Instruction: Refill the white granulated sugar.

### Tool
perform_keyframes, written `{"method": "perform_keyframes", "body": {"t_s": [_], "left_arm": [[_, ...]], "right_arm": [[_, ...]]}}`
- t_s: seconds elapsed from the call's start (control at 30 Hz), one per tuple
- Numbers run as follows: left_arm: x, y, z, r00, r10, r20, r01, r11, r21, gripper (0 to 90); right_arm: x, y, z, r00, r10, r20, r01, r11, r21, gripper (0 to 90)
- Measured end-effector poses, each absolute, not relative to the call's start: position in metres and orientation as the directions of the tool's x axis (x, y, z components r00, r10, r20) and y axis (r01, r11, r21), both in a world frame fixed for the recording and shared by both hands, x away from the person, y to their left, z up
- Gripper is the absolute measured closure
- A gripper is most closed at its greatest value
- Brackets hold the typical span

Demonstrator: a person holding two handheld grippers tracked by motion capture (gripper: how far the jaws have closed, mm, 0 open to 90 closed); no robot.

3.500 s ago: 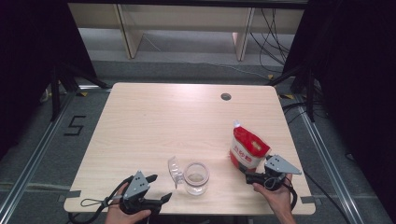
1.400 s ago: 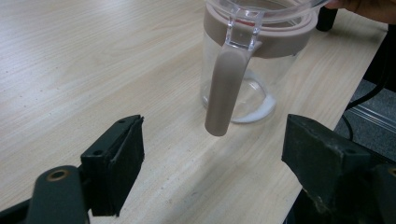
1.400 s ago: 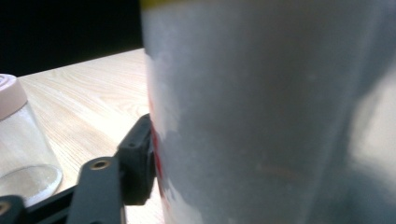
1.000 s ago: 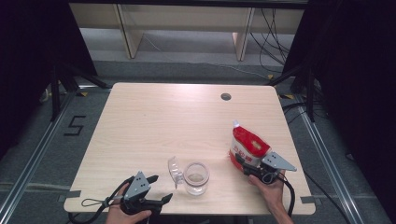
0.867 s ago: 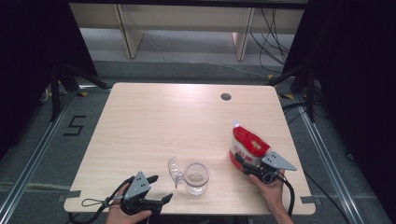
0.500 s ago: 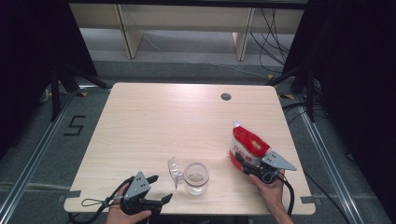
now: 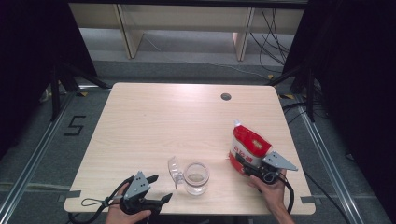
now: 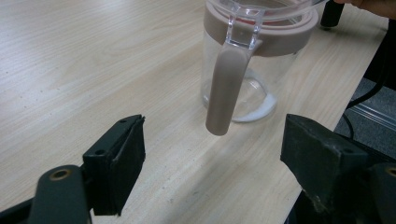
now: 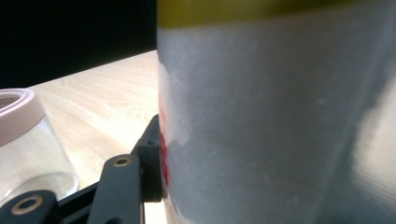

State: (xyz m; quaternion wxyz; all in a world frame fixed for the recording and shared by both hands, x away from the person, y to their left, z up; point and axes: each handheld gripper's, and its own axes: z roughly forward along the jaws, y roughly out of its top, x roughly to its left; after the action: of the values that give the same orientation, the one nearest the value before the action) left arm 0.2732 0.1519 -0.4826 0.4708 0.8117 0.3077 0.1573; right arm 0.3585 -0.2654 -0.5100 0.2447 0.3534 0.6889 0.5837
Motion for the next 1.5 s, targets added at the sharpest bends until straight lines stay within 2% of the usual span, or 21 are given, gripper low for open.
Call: {"method": "perform_keyframes", "body": {"t_s": [0.03, 0.07, 0.17, 0.23, 0.27, 0.5, 0.7, 0.77, 0.87, 1.13, 1.23, 1.4, 1.5], "left_arm": [[0.273, 0.152, -0.483, 0.759, 0.649, -0.037, 0.353, -0.363, 0.862, 21.5], [0.273, 0.152, -0.483, 0.760, 0.648, -0.036, 0.352, -0.365, 0.862, 21.5], [0.273, 0.152, -0.483, 0.762, 0.647, -0.038, 0.352, -0.364, 0.862, 21.4], [0.274, 0.153, -0.482, 0.766, 0.642, -0.020, 0.344, -0.383, 0.857, 21.5], [0.273, 0.152, -0.483, 0.763, 0.645, -0.042, 0.348, -0.355, 0.868, 21.5], [0.272, 0.152, -0.483, 0.755, 0.653, -0.062, 0.366, -0.341, 0.866, 21.5], [0.271, 0.152, -0.482, 0.752, 0.656, -0.069, 0.370, -0.332, 0.867, 21.5], [0.272, 0.153, -0.482, 0.756, 0.651, -0.064, 0.369, -0.344, 0.863, 21.4], [0.273, 0.154, -0.482, 0.763, 0.645, -0.041, 0.350, -0.359, 0.865, 21.4], [0.272, 0.153, -0.483, 0.757, 0.651, -0.065, 0.369, -0.343, 0.864, 21.3], [0.273, 0.153, -0.485, 0.752, 0.652, -0.094, 0.376, -0.308, 0.874, 21.3], [0.275, 0.157, -0.484, 0.756, 0.651, -0.067, 0.363, -0.332, 0.871, 21.3], [0.273, 0.155, -0.485, 0.750, 0.656, -0.086, 0.379, -0.319, 0.869, 21.3]], "right_arm": [[0.359, -0.265, -0.509, -0.645, 0.763, 0.053, 0.187, 0.090, 0.978, 48.3], [0.356, -0.264, -0.509, -0.634, 0.769, 0.081, 0.216, 0.075, 0.974, 48.3], [0.354, -0.260, -0.508, -0.643, 0.761, 0.086, 0.210, 0.068, 0.975, 48.6], [0.352, -0.260, -0.507, -0.649, 0.758, 0.062, 0.196, 0.088, 0.977, 48.7], [0.353, -0.262, -0.506, -0.658, 0.752, 0.036, 0.171, 0.103, 0.980, 48.7], [0.343, -0.265, -0.492, -0.682, 0.731, 0.012, 0.132, 0.107, 0.985, 48.9], [0.333, -0.265, -0.481, -0.689, 0.720, -0.082, 0.057, 0.166, 0.984, 49.0], [0.330, -0.263, -0.480, -0.694, 0.716, -0.077, 0.062, 0.166, 0.984, 49.1], [0.327, -0.261, -0.476, -0.714, 0.683, -0.156, 0.012, 0.235, 0.972, 49.1], [0.310, -0.252, -0.466, -0.725, 0.607, -0.325, -0.095, 0.379, 0.921, 49.3], [0.307, -0.250, -0.466, -0.726, 0.596, -0.343, -0.097, 0.405, 0.909, 49.3], [0.303, -0.246, -0.465, -0.736, 0.564, -0.374, -0.112, 0.444, 0.889, 49.4], [0.303, -0.246, -0.465, -0.729, 0.550, -0.407, -0.139, 0.463, 0.875, 49.5]]}}
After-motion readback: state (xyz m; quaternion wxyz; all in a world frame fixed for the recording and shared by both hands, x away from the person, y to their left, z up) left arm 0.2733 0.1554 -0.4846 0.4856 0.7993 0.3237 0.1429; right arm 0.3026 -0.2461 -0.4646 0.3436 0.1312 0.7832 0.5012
